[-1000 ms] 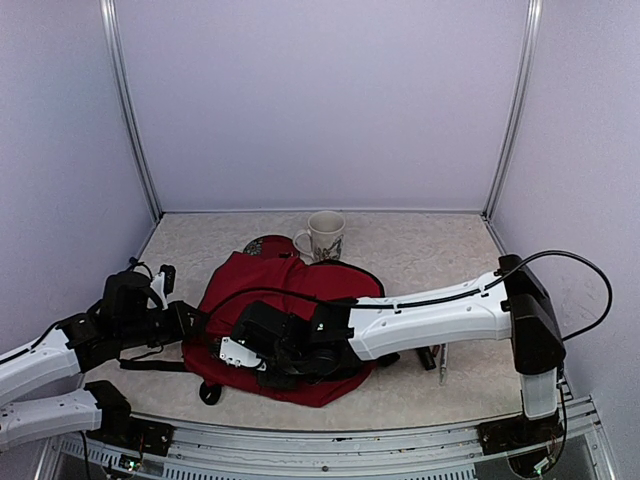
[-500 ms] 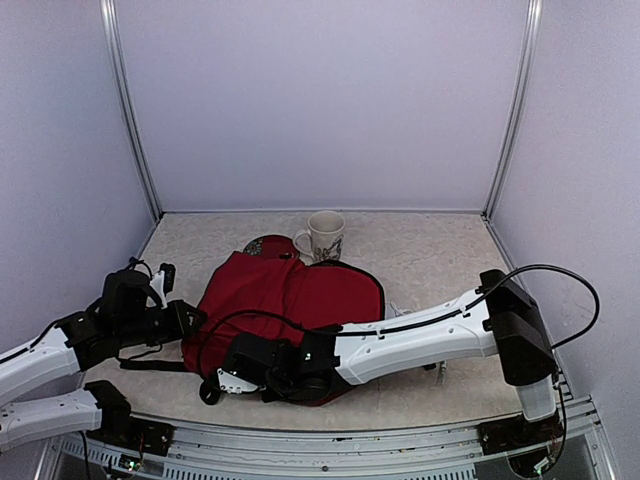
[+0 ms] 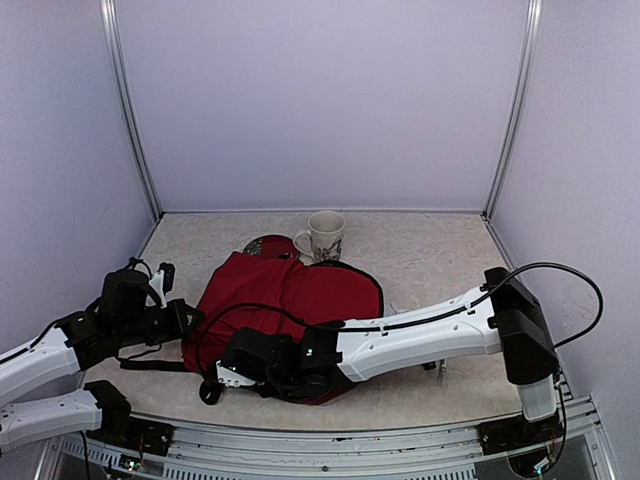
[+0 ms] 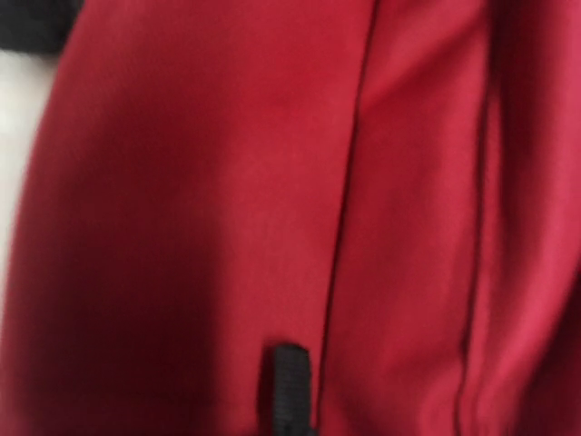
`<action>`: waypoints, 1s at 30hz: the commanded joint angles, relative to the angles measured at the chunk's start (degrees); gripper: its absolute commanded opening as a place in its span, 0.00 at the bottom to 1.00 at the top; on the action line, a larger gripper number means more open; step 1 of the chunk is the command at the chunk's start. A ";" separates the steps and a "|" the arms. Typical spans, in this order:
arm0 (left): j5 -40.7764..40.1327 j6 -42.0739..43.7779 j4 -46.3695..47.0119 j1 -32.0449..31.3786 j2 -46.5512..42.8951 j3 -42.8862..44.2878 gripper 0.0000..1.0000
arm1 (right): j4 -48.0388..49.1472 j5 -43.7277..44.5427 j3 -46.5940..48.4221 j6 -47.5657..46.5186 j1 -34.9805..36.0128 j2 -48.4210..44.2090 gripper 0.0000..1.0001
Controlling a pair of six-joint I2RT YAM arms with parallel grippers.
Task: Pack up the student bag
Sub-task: Pick up the largest pocket of the bag from the student bag, then zip the student bag into the largest pocket of the bag.
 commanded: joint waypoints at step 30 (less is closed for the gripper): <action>-4.49 2.02 -0.95 1.71 -0.39 3.65 0.00 | 23.81 -33.82 -57.16 45.70 -16.96 -55.85 0.00</action>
